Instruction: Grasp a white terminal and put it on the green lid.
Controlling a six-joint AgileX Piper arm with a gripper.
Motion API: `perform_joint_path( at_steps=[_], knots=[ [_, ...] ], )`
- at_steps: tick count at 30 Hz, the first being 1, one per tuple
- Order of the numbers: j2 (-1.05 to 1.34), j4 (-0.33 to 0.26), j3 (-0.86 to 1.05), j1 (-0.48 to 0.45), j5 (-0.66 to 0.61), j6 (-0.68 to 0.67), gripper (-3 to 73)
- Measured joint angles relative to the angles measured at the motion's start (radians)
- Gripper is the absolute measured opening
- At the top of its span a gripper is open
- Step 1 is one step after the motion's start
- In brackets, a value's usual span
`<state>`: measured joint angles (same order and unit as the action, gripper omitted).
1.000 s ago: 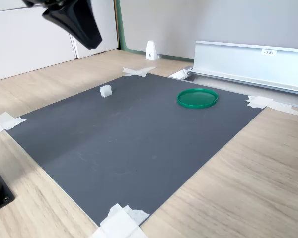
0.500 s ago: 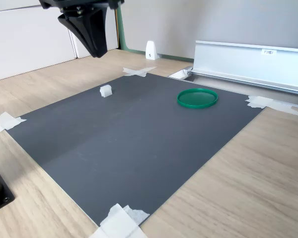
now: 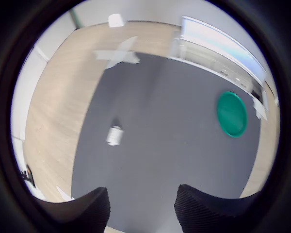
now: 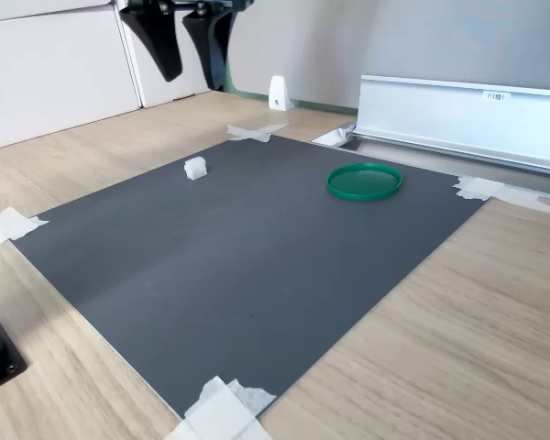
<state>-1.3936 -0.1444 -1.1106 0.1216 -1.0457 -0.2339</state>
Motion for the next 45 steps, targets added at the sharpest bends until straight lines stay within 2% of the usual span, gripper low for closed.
perform_joint_path(
  at_steps=[4, 8, 17, 24, 29, 34, 45],
  knots=[
    [-0.069, 0.002, -0.003, 0.085, 0.012, 0.042, 57.6],
    [-0.151, 0.017, -0.003, 0.132, 0.070, 0.078, 57.6],
    [-0.284, 0.019, -0.004, 0.141, 0.190, 0.129, 57.7],
    [-0.306, -0.002, -0.004, 0.146, 0.218, 0.200, 57.7],
    [-0.316, 0.006, -0.006, 0.193, 0.228, 0.260, 57.7],
    [-0.347, 0.025, -0.006, 0.222, 0.244, 0.275, 57.7],
    [-0.394, 0.047, -0.006, 0.222, 0.270, 0.276, 57.7]
  ],
)
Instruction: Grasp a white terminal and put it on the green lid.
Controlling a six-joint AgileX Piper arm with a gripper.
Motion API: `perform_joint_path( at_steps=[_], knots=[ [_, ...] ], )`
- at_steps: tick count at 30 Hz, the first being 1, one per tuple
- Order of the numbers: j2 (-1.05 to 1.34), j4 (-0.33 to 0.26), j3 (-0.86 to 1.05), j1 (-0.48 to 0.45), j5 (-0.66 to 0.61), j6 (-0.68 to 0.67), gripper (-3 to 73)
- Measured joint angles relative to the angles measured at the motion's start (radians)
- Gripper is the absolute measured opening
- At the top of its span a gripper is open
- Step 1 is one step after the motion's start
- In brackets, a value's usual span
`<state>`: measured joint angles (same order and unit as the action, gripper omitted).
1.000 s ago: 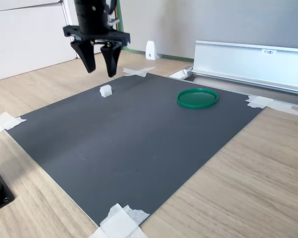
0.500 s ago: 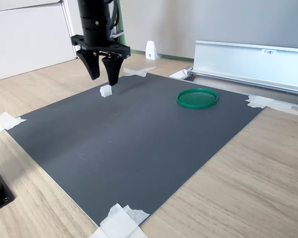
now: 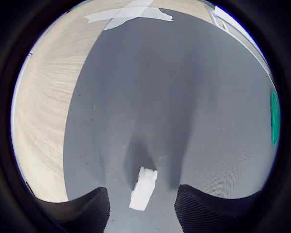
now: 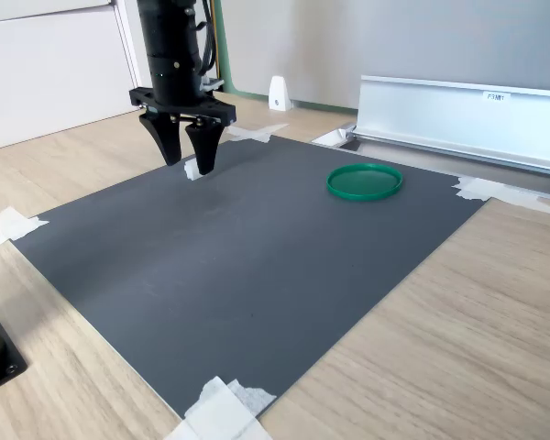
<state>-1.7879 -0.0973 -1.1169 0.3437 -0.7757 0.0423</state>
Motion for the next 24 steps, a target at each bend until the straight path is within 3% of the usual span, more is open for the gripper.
perform_joint_path(
  at_steps=[6, 17, 21, 24],
  knots=[
    [-0.005, 0.002, 0.000, 0.000, 0.014, 0.000, 53.2],
    [-0.028, 0.002, 0.000, 0.000, 0.034, 0.001, 18.7],
    [-0.028, 0.002, 0.000, 0.000, 0.046, 0.002, 10.7],
    [-0.028, 0.002, -0.002, 0.000, 0.043, -0.009, 9.8]
  ],
)
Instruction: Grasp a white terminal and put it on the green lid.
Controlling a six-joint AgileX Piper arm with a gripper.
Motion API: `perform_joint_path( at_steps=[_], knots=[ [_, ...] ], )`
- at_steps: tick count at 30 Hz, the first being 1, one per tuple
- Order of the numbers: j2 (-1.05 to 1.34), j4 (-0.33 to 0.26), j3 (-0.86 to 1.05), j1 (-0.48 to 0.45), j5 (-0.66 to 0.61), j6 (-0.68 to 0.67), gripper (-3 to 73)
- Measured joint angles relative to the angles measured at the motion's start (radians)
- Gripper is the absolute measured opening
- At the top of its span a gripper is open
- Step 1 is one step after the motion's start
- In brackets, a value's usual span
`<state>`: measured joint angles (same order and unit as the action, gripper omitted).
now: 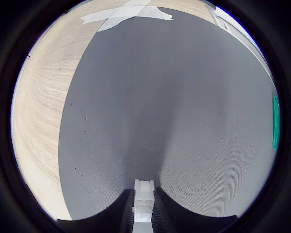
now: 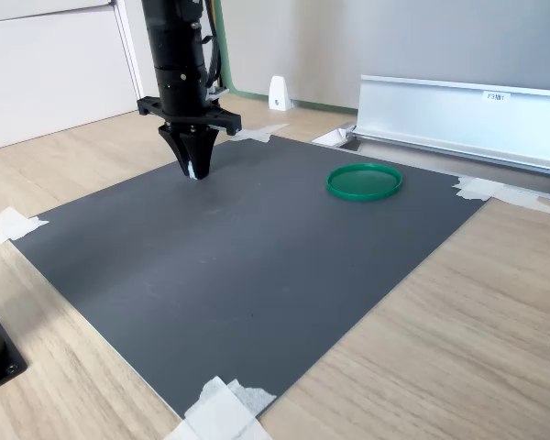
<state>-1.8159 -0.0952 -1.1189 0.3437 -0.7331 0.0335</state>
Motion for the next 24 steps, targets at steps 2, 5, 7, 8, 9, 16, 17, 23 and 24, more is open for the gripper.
perform_joint_path(
  at_steps=[2, 5, 7, 8, 9, 16, 17, 23, 24],
  knots=[
    [0.000, 0.000, -0.010, -0.005, -0.026, -0.016, 9.8],
    [0.007, -0.001, -0.041, -0.038, -0.081, -0.033, 9.8],
    [0.020, -0.001, -0.064, -0.075, -0.116, -0.062, 9.8],
    [0.029, -0.001, -0.077, -0.100, -0.137, -0.080, 9.8],
    [0.036, -0.001, -0.090, -0.127, -0.159, -0.100, 9.8],
    [0.042, 0.001, -0.139, -0.343, -0.251, -0.230, 9.8],
    [0.042, 0.001, -0.147, -0.373, -0.251, -0.245, 9.8],
    [-0.001, 0.009, -0.236, -0.491, -0.243, -0.327, 9.8],
    [-0.017, 0.010, -0.254, -0.503, -0.244, -0.333, 9.8]
  ],
)
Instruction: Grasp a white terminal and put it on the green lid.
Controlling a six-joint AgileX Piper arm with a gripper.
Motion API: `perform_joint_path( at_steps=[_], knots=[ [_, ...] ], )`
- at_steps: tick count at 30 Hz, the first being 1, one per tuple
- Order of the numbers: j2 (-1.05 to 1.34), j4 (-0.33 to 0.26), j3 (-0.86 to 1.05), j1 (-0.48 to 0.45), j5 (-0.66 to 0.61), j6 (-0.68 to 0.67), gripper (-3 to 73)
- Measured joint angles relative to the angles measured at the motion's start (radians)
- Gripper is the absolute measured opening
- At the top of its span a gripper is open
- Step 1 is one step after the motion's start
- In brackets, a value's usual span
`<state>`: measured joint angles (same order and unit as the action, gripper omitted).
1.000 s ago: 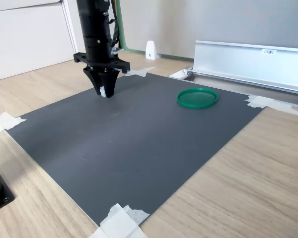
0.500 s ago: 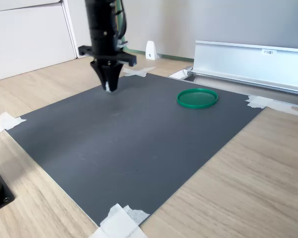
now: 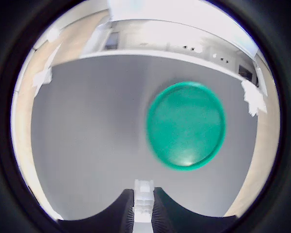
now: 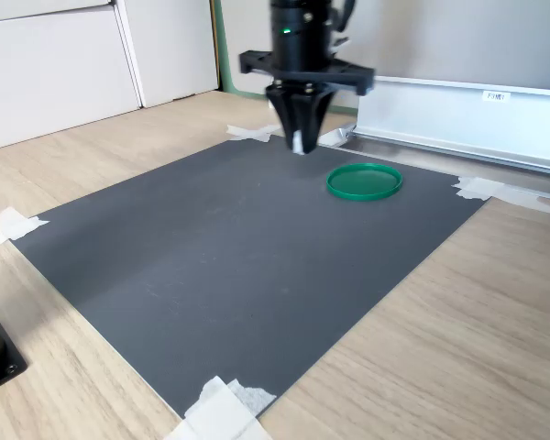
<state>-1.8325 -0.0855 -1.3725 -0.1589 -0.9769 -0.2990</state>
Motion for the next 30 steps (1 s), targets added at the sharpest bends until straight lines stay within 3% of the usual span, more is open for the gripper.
perform_joint_path(
  at_steps=[8, 30],
  knots=[
    [-0.103, 0.039, -0.092, -0.046, 0.001, -0.007, 9.8],
    [-0.198, 0.026, -0.173, -0.058, 0.036, 0.000, 10.4]
  ],
)
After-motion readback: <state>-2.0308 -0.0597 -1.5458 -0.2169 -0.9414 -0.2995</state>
